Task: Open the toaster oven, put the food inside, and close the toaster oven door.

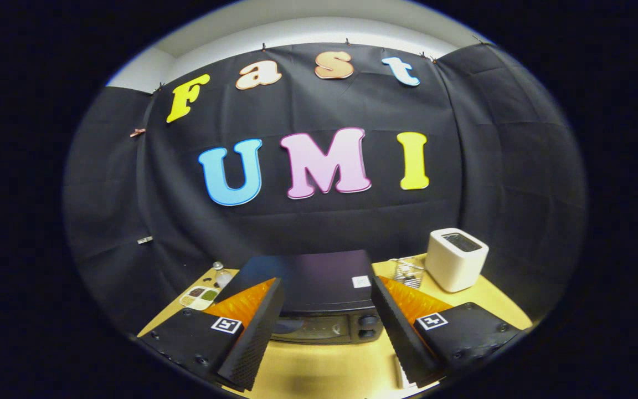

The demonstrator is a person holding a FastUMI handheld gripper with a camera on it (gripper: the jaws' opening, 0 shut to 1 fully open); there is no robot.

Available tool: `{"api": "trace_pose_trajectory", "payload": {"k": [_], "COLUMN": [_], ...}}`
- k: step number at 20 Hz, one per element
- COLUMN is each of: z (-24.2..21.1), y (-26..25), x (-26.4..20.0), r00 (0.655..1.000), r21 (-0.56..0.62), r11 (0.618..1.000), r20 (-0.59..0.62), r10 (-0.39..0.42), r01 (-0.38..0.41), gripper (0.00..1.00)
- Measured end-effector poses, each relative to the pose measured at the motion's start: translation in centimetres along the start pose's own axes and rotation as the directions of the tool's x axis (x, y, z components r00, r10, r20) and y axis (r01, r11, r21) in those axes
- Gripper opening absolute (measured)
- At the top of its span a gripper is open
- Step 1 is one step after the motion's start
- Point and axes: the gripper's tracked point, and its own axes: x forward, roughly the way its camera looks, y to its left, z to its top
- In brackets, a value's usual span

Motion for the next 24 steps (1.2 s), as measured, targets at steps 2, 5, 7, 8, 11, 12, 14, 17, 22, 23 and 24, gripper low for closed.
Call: {"api": "trace_pose_trajectory", "payload": {"k": [2, 5, 7, 8, 11, 12, 14, 17, 22, 23, 24], "z": [2.0, 1.6, 1.5, 1.3, 0.4, 0.3, 0.3, 1.0, 1.8, 1.9, 2.0], "y": [-1.6, -3.6, -5.1, -5.8, -7.3, -7.7, -8.3, -8.8, -8.2, -8.0, -7.7], "x": [-2.1, -5.0, -6.6, -7.5, -9.1, -9.3, -9.2, -9.3, -9.2, -9.0, -8.9], "r00": [0.998, 0.997, 0.993, 0.990, 0.982, 0.980, 0.977, 0.974, 0.978, 0.979, 0.981], "r21": [-0.014, 0.062, 0.081, 0.083, 0.082, 0.090, 0.110, 0.110, 0.106, 0.108, 0.109], "r11": [0.999, 0.995, 0.990, 0.987, 0.979, 0.976, 0.971, 0.969, 0.974, 0.975, 0.976], "r20": [0.051, 0.024, 0.023, 0.019, 0.005, 0.002, 0.001, 0.017, 0.030, 0.030, 0.029], "r10": [-0.029, -0.074, -0.115, -0.137, -0.187, -0.198, -0.214, -0.226, -0.206, -0.200, -0.190], "r01": [0.030, 0.073, 0.113, 0.135, 0.186, 0.197, 0.212, 0.222, 0.201, 0.196, 0.186], "gripper": [0.98, 0.98, 0.98, 0.98, 0.98, 0.98, 0.98, 0.98, 0.98, 0.98, 0.98]}}
